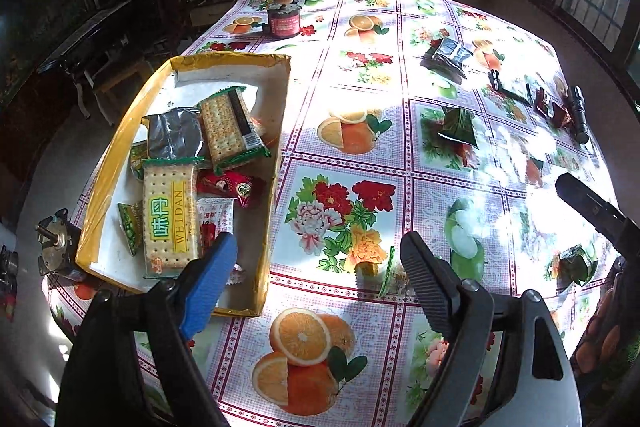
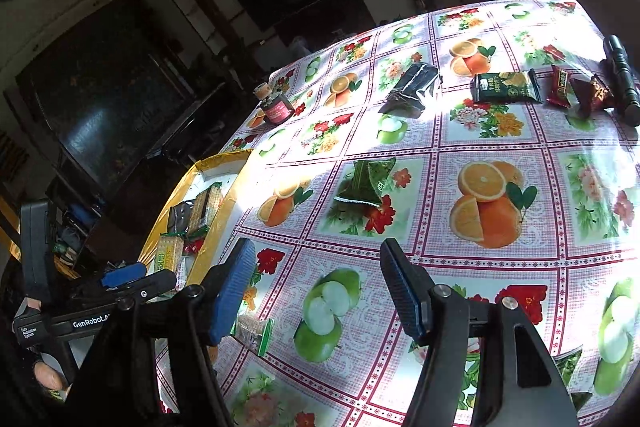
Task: Organize snacks
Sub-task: 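Move both tools from the tray back to the snack pile, then grasp the clear plastic snack bag with the left tool while the right tool grasps the green bag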
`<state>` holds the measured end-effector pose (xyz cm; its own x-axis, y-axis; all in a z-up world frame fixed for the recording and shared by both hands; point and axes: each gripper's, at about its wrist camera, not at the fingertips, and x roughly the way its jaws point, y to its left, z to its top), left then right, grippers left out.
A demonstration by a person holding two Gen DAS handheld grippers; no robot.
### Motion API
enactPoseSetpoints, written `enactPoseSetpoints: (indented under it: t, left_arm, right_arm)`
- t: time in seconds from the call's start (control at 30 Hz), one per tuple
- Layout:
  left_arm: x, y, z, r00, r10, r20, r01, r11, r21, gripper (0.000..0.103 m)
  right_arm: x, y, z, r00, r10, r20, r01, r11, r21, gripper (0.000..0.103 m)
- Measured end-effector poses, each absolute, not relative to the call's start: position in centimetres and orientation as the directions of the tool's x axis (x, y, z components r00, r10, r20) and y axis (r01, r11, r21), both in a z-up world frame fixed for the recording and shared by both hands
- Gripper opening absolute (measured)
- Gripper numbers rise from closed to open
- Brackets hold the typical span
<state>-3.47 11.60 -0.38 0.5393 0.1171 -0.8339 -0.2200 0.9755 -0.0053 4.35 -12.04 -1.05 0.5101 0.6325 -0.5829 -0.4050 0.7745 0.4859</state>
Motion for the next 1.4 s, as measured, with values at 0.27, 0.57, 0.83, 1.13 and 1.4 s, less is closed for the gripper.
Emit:
enactPoseSetpoints:
  t: [0.27,0.57,0.83,1.13,1.4]
  left_arm:
    - [-3.3,9.4,-2.2,0.502,0.083,-0.861,-0.166,0.986,-0.002,0.086]
    - [-3.0,7.6,-3.9,0.465,0.065,-0.883,-0.122,0.992,0.008,0.086]
    - [-2.4,6.7,-5.5,0.438,0.056,-0.897,-0.097,0.995,0.015,0.088]
    - [-1.6,6.4,-7.3,0.393,0.049,-0.918,-0.091,0.996,0.014,0.088]
    - [-1.4,6.2,-6.9,0.415,0.043,-0.909,-0.089,0.996,0.006,0.044]
  right_arm:
    - [1.9,-17.4,-1.6,0.572,0.548,-0.610,-0.338,0.835,0.434,0.069]
    - [0.1,-20.6,-2.7,0.592,0.467,-0.657,-0.281,0.884,0.374,0.071]
    - [-0.8,-20.1,-4.2,0.602,0.276,-0.749,-0.288,0.950,0.119,0.075]
    - [0.2,-18.4,-5.8,0.528,0.223,-0.820,-0.348,0.937,0.031,0.069]
    - [-0.1,-17.9,-5.7,0.522,0.242,-0.818,-0.382,0.924,0.030,0.046]
